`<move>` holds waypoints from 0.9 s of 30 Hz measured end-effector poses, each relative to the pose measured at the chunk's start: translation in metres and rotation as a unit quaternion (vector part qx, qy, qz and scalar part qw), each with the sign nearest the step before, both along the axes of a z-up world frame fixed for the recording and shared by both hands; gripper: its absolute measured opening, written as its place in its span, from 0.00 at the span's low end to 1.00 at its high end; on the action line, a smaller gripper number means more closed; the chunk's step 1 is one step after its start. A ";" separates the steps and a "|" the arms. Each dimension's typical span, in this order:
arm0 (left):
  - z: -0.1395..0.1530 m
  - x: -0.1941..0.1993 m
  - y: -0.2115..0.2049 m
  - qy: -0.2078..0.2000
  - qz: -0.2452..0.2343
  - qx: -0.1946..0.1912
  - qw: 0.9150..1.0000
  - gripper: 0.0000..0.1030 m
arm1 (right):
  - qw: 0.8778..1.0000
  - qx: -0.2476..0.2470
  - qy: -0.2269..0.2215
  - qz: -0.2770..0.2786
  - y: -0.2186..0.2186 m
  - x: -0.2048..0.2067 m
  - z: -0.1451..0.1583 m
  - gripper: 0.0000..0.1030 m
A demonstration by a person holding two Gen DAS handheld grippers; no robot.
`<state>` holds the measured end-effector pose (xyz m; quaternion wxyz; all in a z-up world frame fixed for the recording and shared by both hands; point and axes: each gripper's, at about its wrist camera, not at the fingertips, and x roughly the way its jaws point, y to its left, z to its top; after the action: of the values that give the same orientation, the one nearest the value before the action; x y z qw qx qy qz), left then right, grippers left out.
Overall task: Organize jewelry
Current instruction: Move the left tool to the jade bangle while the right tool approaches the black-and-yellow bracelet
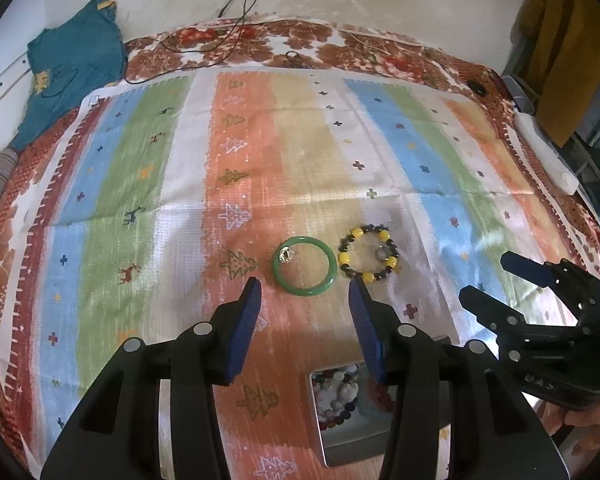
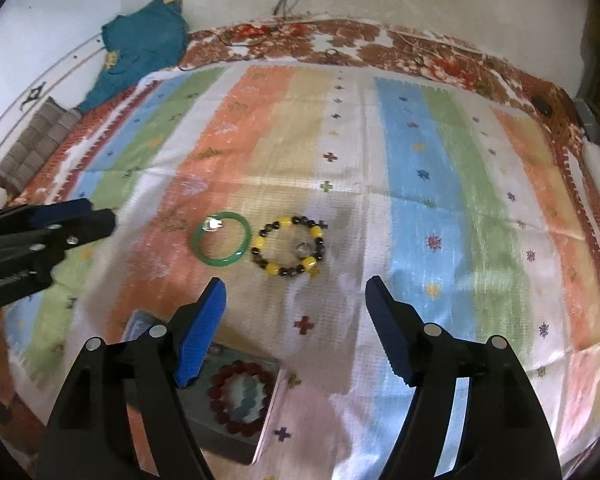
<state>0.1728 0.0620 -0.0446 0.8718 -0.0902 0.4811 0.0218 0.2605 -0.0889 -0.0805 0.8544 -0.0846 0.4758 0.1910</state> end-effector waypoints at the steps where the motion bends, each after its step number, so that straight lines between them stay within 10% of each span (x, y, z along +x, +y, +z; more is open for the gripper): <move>1: -0.001 0.002 0.001 0.002 0.001 0.001 1.000 0.44 | 1.000 0.003 0.009 -0.003 -0.001 0.004 -0.004 0.70; 27: -0.029 0.035 -0.001 0.043 -0.012 0.022 0.999 0.45 | 0.999 -0.002 0.042 -0.012 0.009 0.027 -0.025 0.70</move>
<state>0.2077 0.0609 -0.0740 0.8523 -0.0640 0.5184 0.0262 0.2879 -0.0802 -0.1051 0.8358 -0.0721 0.5124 0.1834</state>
